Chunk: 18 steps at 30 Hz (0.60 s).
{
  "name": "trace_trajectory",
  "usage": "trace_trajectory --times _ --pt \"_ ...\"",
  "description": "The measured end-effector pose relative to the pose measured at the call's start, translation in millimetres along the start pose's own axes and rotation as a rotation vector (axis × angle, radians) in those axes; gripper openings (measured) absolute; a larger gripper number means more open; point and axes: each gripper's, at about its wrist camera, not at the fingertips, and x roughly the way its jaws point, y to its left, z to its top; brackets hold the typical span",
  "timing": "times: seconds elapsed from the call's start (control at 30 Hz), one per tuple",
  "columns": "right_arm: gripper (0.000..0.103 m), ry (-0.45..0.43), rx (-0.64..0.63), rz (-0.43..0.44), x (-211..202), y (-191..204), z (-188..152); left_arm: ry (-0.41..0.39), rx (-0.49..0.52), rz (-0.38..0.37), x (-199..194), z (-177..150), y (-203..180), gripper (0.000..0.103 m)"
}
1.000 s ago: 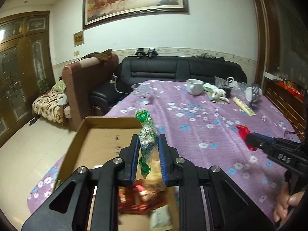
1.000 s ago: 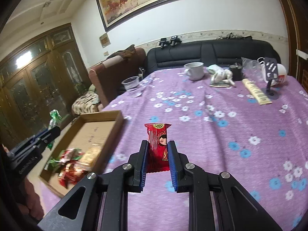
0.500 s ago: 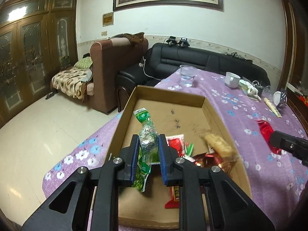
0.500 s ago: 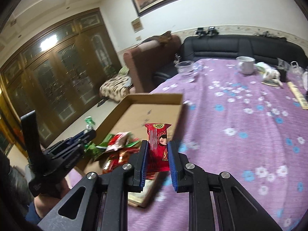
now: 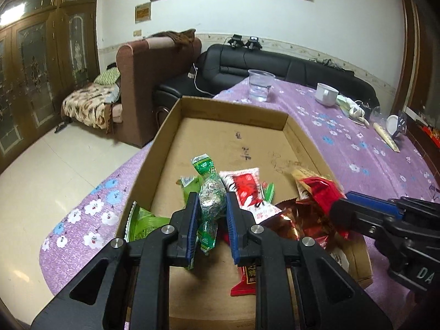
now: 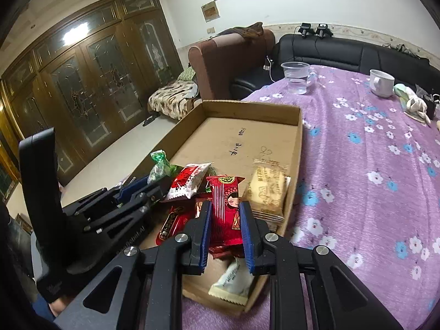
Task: Organize snacks
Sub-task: 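Lower both snacks into the tray and open both grippers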
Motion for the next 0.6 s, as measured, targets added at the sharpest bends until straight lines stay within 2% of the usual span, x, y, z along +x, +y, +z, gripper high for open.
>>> trace_trajectory --times 0.27,0.6 --pt "0.02 0.008 0.011 -0.033 24 -1 9 0.046 -0.026 -0.028 8 0 5 0.017" --pt "0.02 0.037 0.033 -0.047 43 -8 5 0.06 -0.011 -0.018 11 2 1 0.018"
